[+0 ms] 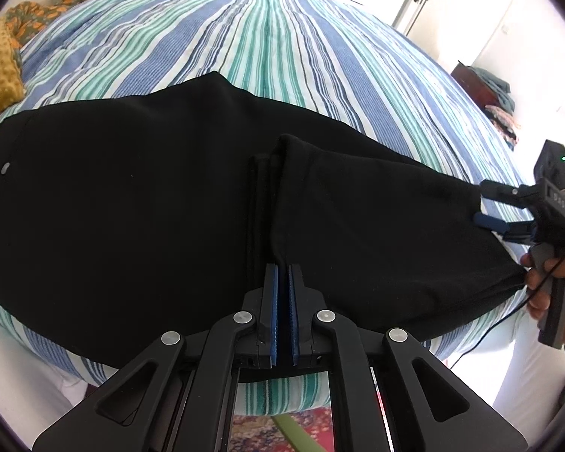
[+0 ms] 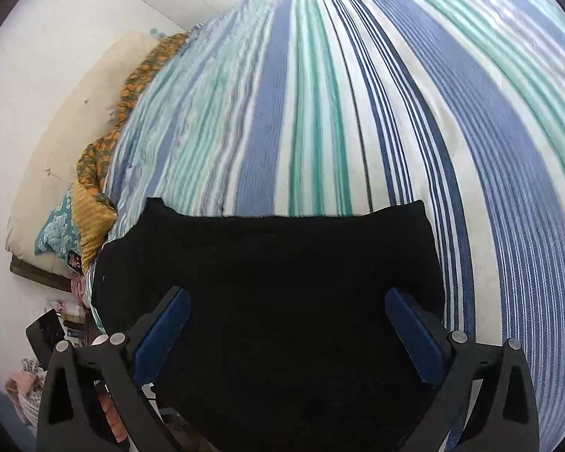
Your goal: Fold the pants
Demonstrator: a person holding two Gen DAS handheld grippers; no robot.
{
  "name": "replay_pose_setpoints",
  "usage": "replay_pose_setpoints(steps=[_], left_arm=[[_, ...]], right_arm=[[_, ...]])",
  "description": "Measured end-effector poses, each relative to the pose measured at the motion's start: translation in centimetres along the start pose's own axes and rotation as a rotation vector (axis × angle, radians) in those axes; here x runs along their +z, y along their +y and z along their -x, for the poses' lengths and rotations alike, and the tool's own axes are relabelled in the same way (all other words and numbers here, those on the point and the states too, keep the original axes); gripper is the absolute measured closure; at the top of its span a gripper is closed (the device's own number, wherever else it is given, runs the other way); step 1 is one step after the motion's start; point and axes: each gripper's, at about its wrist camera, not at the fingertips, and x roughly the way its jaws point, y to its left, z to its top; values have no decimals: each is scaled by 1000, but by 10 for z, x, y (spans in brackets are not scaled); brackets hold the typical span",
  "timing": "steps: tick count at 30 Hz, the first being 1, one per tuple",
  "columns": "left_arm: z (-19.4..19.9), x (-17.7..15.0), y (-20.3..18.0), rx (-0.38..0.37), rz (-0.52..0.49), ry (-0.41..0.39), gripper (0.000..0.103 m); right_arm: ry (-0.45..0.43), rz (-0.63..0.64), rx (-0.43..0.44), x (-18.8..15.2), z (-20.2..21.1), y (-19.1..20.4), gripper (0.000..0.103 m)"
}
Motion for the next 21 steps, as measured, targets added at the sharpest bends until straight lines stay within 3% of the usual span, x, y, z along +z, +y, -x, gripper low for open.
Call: replay_pose_setpoints(steps=[4,9,14,17,21], left_arm=[[-1,0,0,0,3,1,99],[-1,0,0,-1,4,1,99],[-3,1,1,-7,7,4,99],[-4,2,1,-6,6,2,98],[-4,2,3,-8,10,4,98]], right_arm=[[-74,37,-23,-3,28,22,1],[-137,152,64,-38,66,56,1],[-52,106,17,-75,36,39,1],[-103,93,27,-84,33,32,1],[-99,137,-12,-85,28,38,0]])
